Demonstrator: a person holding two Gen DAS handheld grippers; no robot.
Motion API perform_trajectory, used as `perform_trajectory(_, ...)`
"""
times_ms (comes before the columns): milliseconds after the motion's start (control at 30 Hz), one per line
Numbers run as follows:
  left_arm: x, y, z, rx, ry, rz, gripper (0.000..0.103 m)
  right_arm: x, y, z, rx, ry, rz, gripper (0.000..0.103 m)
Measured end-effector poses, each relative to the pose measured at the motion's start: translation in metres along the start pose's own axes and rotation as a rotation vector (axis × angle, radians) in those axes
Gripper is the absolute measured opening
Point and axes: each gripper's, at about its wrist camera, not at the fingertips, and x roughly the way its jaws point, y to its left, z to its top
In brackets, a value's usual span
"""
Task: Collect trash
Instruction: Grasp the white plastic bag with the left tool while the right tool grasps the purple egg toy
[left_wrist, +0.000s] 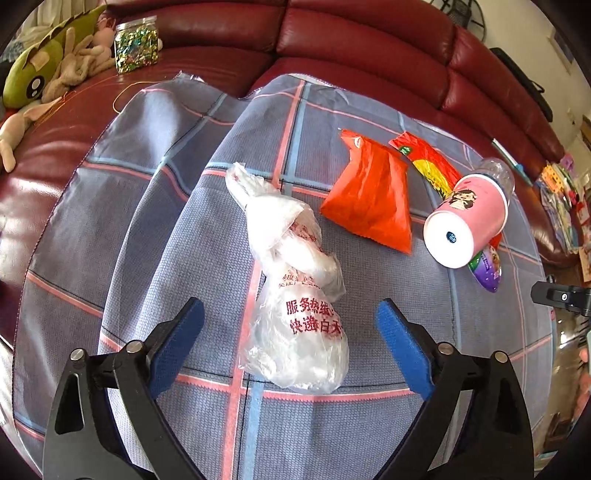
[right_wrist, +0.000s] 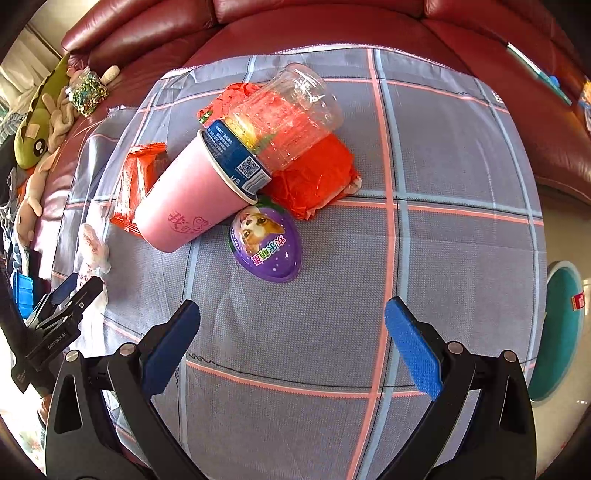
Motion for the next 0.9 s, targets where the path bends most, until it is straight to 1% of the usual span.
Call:
perform_trajectory(67, 0.004, 0.0, 0.0, 0.006, 0.011, -0.007, 0.08, 0.003, 0.003, 0.004, -0.015, -0.003, -0.005, 0.096)
perform_trajectory(133, 0.005, -0.002, -0.001, 0.023, -0.002, 0.013, 0.067, 0.007, 0.007, 0.008, -0.03, -0.011, -0.008, 0.096)
perform_trajectory(167, 0.004, -0.003, -0.001, 0.034, -0.011, 0.026, 0.046, 0.008, 0.009, 0.01, -0.039, -0.02, -0.013, 0.096)
perform_trajectory(200, 0.004, -0.003, -0.001, 0.036, -0.013, 0.021, 0.033, 0.01, 0.01, 0.012, -0.049, -0.03, -0.02, 0.096)
perform_trajectory(267, 0.002, -0.003, -0.003, 0.031, -0.01, -0.016, 0.026, 0.014, 0.013, 0.014, -0.062, -0.037, -0.018, 0.092)
perform_trajectory(333, -0.002, -0.007, -0.005, 0.038, -0.015, -0.032, 0.025, 0.02, 0.016, 0.016, -0.086, -0.037, -0.018, 0.086)
perform_trajectory(400, -0.004, -0.012, -0.008, 0.041, -0.01, -0.068, 0.025, 0.027, 0.019, 0.016, -0.106, -0.038, -0.031, 0.08)
perform_trajectory(433, -0.005, -0.016, -0.009, 0.047, -0.01, -0.077, 0.025, 0.03, 0.021, 0.017, -0.114, -0.036, -0.034, 0.079)
perform_trajectory(500, -0.007, -0.024, -0.012, 0.061, -0.008, -0.091, 0.025, 0.037, 0.022, 0.018, -0.125, -0.031, -0.032, 0.076)
perform_trajectory(633, -0.007, -0.034, -0.014, 0.069, -0.002, -0.108, 0.025, 0.047, 0.026, 0.02, -0.153, -0.037, -0.039, 0.064)
perform_trajectory(700, -0.007, -0.036, -0.015, 0.065, 0.003, -0.116, 0.025, 0.05, 0.029, 0.02, -0.174, -0.044, -0.053, 0.061)
perform_trajectory(767, -0.007, -0.038, -0.016, 0.061, 0.006, -0.121, 0.025, 0.05, 0.031, 0.019, -0.192, -0.061, -0.07, 0.053)
perform_trajectory(800, -0.008, -0.039, -0.016, 0.062, 0.006, -0.12, 0.025, 0.05, 0.032, 0.018, -0.201, -0.07, -0.079, 0.047)
perform_trajectory(900, -0.01, -0.043, -0.018, 0.062, 0.003, -0.124, 0.025, 0.048, 0.033, 0.012, -0.224, -0.076, -0.089, 0.046)
